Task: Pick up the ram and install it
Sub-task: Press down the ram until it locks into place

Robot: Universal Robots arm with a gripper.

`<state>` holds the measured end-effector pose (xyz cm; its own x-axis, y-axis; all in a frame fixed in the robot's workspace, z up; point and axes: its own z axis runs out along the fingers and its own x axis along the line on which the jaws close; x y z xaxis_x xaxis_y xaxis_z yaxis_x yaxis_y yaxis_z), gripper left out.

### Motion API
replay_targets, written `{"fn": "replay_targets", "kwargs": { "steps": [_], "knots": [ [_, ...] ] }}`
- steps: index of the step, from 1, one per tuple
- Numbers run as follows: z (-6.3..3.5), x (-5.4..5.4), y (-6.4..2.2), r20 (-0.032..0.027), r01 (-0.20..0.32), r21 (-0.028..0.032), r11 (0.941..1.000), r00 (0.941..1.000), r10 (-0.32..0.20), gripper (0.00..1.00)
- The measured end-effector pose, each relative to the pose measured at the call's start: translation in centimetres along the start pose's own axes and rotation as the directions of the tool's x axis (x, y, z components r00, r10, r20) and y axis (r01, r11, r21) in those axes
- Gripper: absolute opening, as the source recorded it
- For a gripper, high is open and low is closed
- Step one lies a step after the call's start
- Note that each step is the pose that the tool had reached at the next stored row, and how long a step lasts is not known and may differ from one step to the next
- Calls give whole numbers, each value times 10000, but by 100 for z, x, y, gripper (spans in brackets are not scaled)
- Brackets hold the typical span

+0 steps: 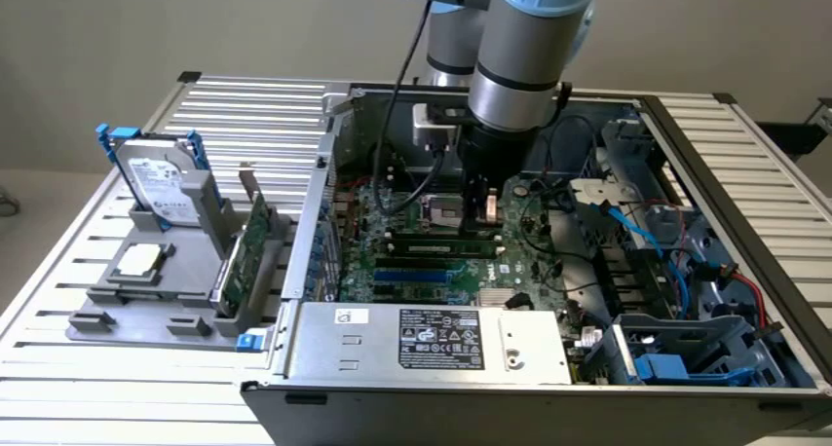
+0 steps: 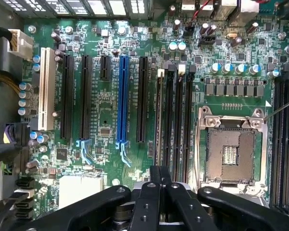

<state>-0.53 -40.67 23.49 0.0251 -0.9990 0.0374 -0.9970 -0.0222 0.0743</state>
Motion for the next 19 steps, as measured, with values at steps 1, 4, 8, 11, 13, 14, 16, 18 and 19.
{"fn": "replay_targets", "kwargs": {
  "steps": [1, 4, 8, 11, 13, 14, 16, 18, 19],
  "knots": [
    [10, 0, -1, -1, -2, 27, 10000, 10000, 2, 11],
    [30, -1, -3, 10, -2, 62, 10000, 10000, 2, 11],
    [46, -4, 0, 25, -37, 63, 10000, 10000, 37, 11],
    [61, -5, 0, 32, -70, 62, 10000, 10000, 70, 11],
    [71, -5, 0, 32, -94, 60, 9999, 10000, 94, 11],
    [75, -5, 0, 31, -105, 58, 9999, 9999, 105, 11],
    [89, -7, -2, 42, -130, 61, 9999, 9999, 130, 11],
    [98, -8, -2, 38, -154, 56, 9999, 9999, 153, 11],
    [102, -8, -2, 39, -166, 55, 9998, 9999, 165, 11]
  ]
}}
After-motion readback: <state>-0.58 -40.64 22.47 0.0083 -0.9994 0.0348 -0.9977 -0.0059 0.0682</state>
